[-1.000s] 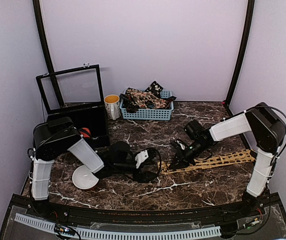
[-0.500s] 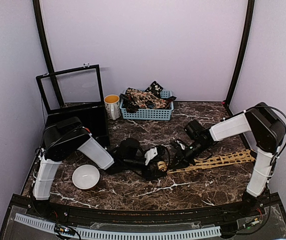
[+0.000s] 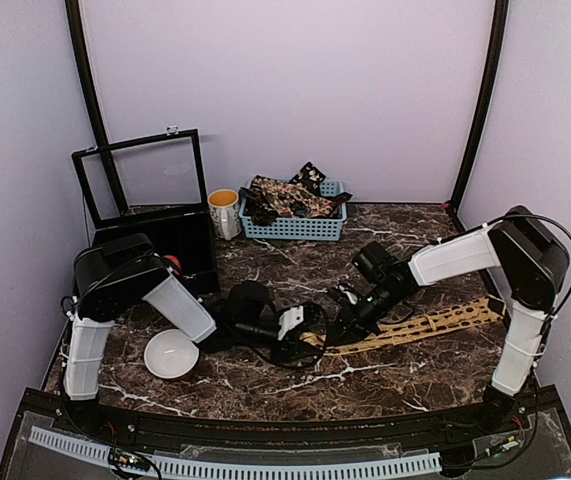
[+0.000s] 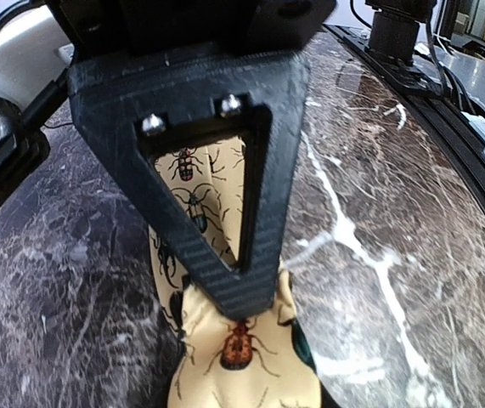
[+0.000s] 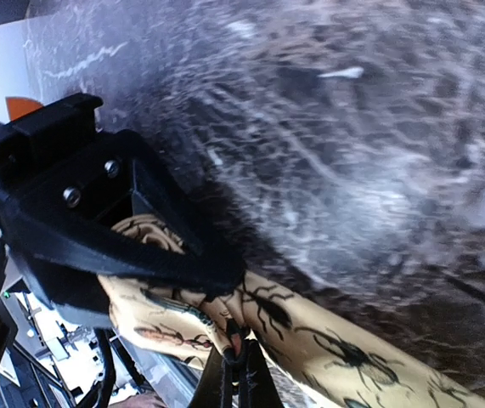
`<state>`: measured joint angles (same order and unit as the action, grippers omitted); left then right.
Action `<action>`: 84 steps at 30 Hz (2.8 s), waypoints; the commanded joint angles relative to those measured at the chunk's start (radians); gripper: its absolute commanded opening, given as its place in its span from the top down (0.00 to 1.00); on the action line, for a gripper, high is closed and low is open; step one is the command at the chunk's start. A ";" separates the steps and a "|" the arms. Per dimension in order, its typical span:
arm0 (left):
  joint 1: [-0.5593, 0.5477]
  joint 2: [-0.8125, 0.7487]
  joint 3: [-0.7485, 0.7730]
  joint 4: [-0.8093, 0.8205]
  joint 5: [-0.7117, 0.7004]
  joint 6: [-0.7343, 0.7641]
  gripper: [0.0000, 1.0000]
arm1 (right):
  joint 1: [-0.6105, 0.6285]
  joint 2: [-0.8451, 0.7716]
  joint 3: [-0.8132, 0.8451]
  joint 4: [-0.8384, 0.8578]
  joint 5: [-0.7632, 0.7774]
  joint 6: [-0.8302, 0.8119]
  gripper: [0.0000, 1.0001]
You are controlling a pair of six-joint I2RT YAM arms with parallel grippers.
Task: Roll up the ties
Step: Roll the tie at the center of the board.
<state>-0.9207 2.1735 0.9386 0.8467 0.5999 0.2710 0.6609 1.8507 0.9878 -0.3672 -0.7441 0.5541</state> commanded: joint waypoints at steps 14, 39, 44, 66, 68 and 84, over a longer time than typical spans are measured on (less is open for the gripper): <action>0.022 -0.108 -0.151 0.112 -0.035 -0.120 0.40 | 0.000 0.109 -0.005 -0.031 0.030 -0.035 1.00; -0.048 0.041 0.041 -0.066 -0.126 -0.046 0.58 | 0.002 0.099 0.015 -0.026 0.033 -0.054 1.00; -0.049 0.031 0.003 -0.158 -0.170 0.005 0.61 | -0.001 0.065 0.018 -0.035 0.032 -0.066 1.00; -0.049 -0.003 -0.018 -0.290 -0.190 0.025 0.63 | 0.028 -0.007 0.025 0.042 -0.015 0.030 0.63; -0.049 -0.004 -0.018 -0.290 -0.188 0.023 0.63 | 0.030 0.007 0.035 0.033 0.001 0.024 0.70; -0.007 -0.120 0.006 -0.193 -0.141 -0.021 0.26 | 0.015 0.039 -0.027 0.014 0.057 -0.010 1.00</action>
<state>-0.9459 2.1254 0.9615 0.7250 0.4751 0.2672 0.6849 1.8488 1.0069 -0.3405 -0.7536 0.5648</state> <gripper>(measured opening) 0.679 0.056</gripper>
